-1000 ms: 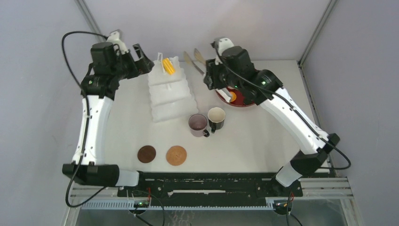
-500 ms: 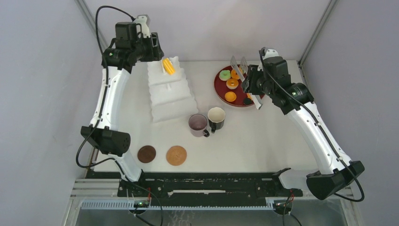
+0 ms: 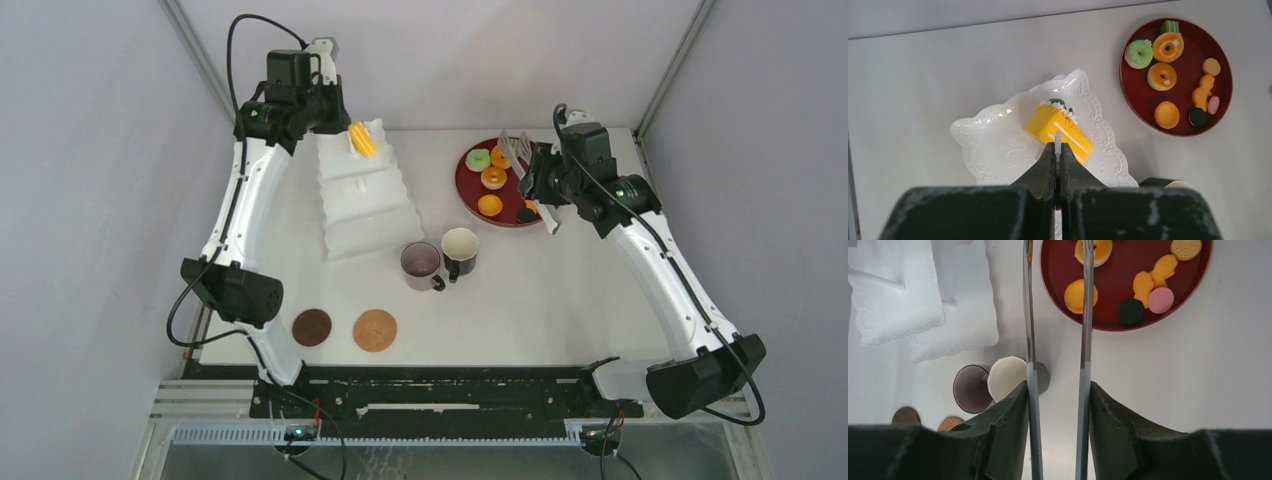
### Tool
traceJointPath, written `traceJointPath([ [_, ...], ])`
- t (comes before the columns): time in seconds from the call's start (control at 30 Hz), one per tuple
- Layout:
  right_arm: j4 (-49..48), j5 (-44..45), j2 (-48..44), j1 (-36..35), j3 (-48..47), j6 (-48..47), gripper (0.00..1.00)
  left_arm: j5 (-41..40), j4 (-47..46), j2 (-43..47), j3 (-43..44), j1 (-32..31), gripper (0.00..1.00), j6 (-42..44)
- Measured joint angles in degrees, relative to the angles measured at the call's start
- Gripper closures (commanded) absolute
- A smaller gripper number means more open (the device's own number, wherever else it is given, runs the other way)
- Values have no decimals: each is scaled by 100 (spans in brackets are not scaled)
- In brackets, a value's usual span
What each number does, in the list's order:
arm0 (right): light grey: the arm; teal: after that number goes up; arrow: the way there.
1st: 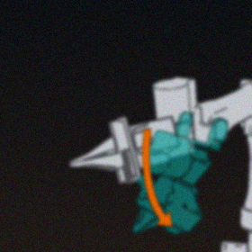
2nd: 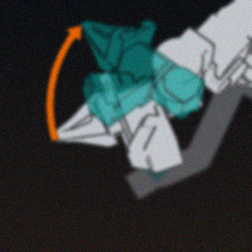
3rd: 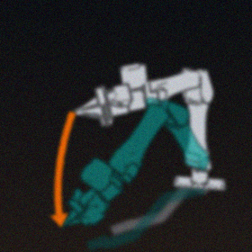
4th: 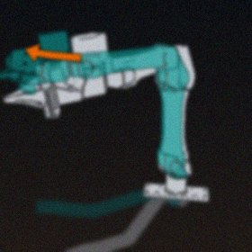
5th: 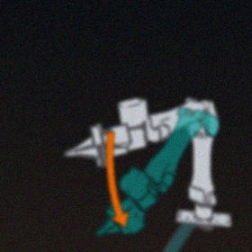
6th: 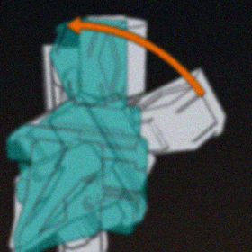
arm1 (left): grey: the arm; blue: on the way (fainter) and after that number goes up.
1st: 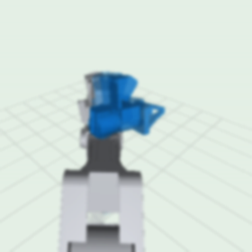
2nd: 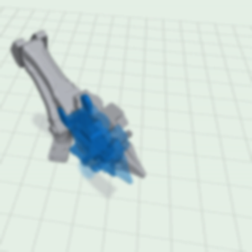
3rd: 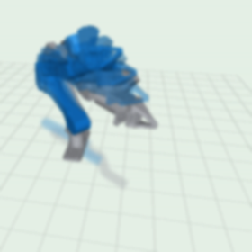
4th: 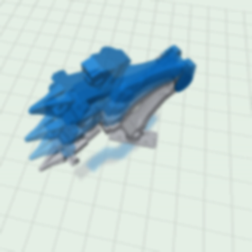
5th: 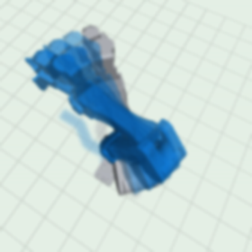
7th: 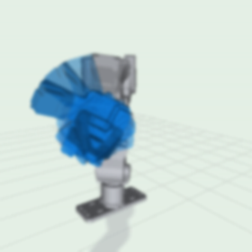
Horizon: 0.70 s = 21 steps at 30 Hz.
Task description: Serve the afternoon tea
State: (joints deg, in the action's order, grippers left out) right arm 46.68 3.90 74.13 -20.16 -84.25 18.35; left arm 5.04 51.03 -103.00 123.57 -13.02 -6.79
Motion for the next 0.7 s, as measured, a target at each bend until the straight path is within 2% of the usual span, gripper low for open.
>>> traceJointPath([
  [0.17,-20,-258,420,105,20,-4,50,76,-249,-90,0,-70,100,-120],
  [0.4,-2,-175,1093,144,74,-26,48,332,-684,-273,0,-125,100,-378],
  [0.7,-111,-278,1674,348,573,7,48,522,-979,-485,105,-192,100,-636],
])
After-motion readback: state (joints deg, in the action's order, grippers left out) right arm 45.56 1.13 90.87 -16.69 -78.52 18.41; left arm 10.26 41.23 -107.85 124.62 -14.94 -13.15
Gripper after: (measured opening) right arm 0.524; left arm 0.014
